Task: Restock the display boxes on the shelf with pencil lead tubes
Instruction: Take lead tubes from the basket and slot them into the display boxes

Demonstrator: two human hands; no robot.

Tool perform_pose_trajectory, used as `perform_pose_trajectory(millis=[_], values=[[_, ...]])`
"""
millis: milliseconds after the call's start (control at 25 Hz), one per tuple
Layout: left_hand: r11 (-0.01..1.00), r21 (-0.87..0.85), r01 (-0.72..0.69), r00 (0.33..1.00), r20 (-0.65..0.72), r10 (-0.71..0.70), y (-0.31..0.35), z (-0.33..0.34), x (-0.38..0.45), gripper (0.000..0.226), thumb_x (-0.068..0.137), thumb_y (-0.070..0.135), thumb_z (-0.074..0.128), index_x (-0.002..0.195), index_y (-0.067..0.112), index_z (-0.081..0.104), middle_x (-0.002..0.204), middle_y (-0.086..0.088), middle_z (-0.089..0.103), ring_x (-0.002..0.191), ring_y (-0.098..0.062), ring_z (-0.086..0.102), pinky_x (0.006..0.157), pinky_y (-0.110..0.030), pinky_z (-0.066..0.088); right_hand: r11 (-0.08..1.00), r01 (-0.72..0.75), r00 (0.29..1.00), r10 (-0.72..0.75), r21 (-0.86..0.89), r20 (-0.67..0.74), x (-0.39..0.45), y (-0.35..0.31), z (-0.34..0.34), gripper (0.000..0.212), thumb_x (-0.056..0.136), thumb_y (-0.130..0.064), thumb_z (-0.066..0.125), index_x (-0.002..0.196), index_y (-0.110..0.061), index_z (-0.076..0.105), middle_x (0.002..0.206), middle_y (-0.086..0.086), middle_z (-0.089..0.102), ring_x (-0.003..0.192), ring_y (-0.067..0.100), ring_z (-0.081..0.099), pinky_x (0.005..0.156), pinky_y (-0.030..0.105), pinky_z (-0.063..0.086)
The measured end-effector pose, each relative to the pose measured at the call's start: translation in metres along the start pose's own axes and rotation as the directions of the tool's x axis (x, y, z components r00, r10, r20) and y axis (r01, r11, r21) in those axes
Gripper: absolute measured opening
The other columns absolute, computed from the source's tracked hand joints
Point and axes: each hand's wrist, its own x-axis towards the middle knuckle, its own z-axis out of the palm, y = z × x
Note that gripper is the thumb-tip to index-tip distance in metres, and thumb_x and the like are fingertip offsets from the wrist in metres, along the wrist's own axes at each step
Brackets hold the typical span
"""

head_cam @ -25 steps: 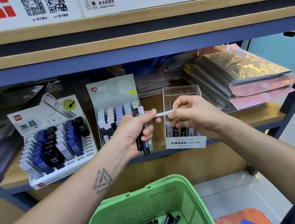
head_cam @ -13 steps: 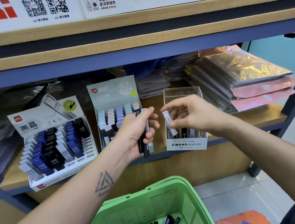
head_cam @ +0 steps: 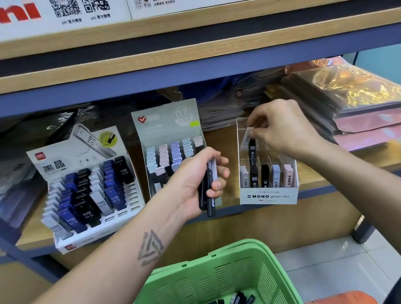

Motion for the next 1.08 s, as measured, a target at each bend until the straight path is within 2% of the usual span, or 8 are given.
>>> perform_pose_trajectory(millis=[160, 320, 520, 640, 720, 840, 920, 1080], values=[[1.0, 0.012, 0.0, 1.0, 0.001, 0.0, -0.001, -0.003, -0.001, 0.016, 0.098, 0.021, 0.051, 0.093, 0.006, 0.055, 0.065, -0.009, 0.051, 0.038, -0.011, 0.036, 0.031, -0.016, 0.023, 0.989, -0.002, 0.999, 0.008, -0.146, 0.041, 0.0, 0.001, 0.02, 0.012, 0.089, -0.021, 0.076, 0.101, -0.021, 0.078, 0.099, 0.0, 0.075, 0.092, 0.021, 0.069, 0.081, 0.04, 0.058], [1.0, 0.024, -0.004, 1.0, 0.0, 0.004, 0.0, -0.005, -0.002, 0.017, 0.098, 0.021, 0.051, 0.092, 0.006, 0.055, 0.064, -0.008, 0.051, 0.038, -0.011, 0.036, 0.032, -0.016, 0.022, 0.968, 0.005, 0.999, 0.005, -0.252, 0.041, 0.003, 0.004, 0.041, 0.009, 0.086, -0.018, 0.076, 0.095, -0.022, 0.077, 0.108, 0.003, 0.071, 0.106, 0.026, 0.058, 0.086, 0.042, 0.046], [0.999, 0.029, 0.04, 0.999, 0.02, -0.04, 0.0, -0.004, -0.004, 0.022, 0.097, 0.029, 0.051, 0.098, 0.007, 0.053, 0.067, -0.008, 0.052, 0.043, -0.012, 0.037, 0.033, -0.017, 0.023, 0.915, -0.009, 1.0, 0.009, -0.404, -0.003, 0.0, 0.006, 0.05, 0.016, 0.094, -0.022, 0.065, 0.104, -0.017, 0.078, 0.115, 0.007, 0.064, 0.11, 0.029, 0.054, 0.086, 0.044, 0.042], [0.994, -0.029, 0.101, 0.993, 0.07, -0.099, 0.0, -0.004, -0.006, 0.029, 0.095, 0.035, 0.047, 0.104, 0.007, 0.047, 0.07, -0.009, 0.052, 0.047, -0.014, 0.037, 0.033, -0.018, 0.024, 0.971, -0.016, 1.0, 0.01, -0.239, -0.024, -0.002, 0.001, 0.042, 0.023, 0.095, -0.018, 0.06, 0.11, -0.017, 0.078, 0.112, 0.007, 0.066, 0.107, 0.028, 0.057, 0.087, 0.04, 0.046], [0.99, -0.066, 0.123, 0.99, 0.085, -0.117, 0.0, -0.004, -0.005, 0.03, 0.096, 0.036, 0.043, 0.101, 0.007, 0.047, 0.07, -0.011, 0.052, 0.047, -0.015, 0.037, 0.033, -0.018, 0.024, 0.998, -0.039, 0.999, 0.038, 0.043, 0.01, -0.008, -0.011, 0.031, 0.019, 0.094, -0.019, 0.063, 0.105, -0.02, 0.079, 0.104, -0.001, 0.07, 0.098, 0.017, 0.063, 0.082, 0.029, 0.049], [0.992, -0.043, 0.12, 0.987, 0.111, -0.115, 0.0, -0.003, -0.007, 0.032, 0.098, 0.036, 0.04, 0.086, 0.009, 0.052, 0.071, -0.014, 0.054, 0.045, -0.014, 0.036, 0.032, -0.017, 0.022, 0.881, -0.178, 0.943, 0.025, 0.439, 0.333, -0.025, -0.034, 0.016, 0.014, 0.094, -0.022, 0.069, 0.104, -0.023, 0.079, 0.094, -0.007, 0.077, 0.089, 0.002, 0.068, 0.079, 0.015, 0.05], [0.995, -0.004, 0.104, 0.984, 0.145, -0.102, -0.001, -0.003, -0.01, 0.035, 0.098, 0.035, 0.038, 0.079, 0.012, 0.056, 0.072, -0.015, 0.056, 0.045, -0.014, 0.037, 0.033, -0.017, 0.02, 0.806, -0.271, 0.882, -0.012, 0.526, 0.472, -0.034, -0.039, 0.016, 0.012, 0.093, -0.015, 0.071, 0.1, -0.021, 0.079, 0.088, 0.004, 0.078, 0.081, 0.008, 0.069, 0.079, 0.02, 0.051], [0.995, 0.034, 0.098, 0.987, 0.121, -0.102, 0.0, -0.006, -0.016, 0.029, 0.097, 0.037, 0.048, 0.097, 0.01, 0.06, 0.082, -0.017, 0.064, 0.047, -0.013, 0.037, 0.033, -0.017, 0.023, 0.633, -0.42, 0.884, 0.123, 0.651, 0.45, -0.028, -0.031, 0.019, 0.015, 0.086, 0.002, 0.073, 0.098, -0.007, 0.074, 0.082, 0.018, 0.075, 0.073, 0.021, 0.068, 0.08, 0.04, 0.052]])
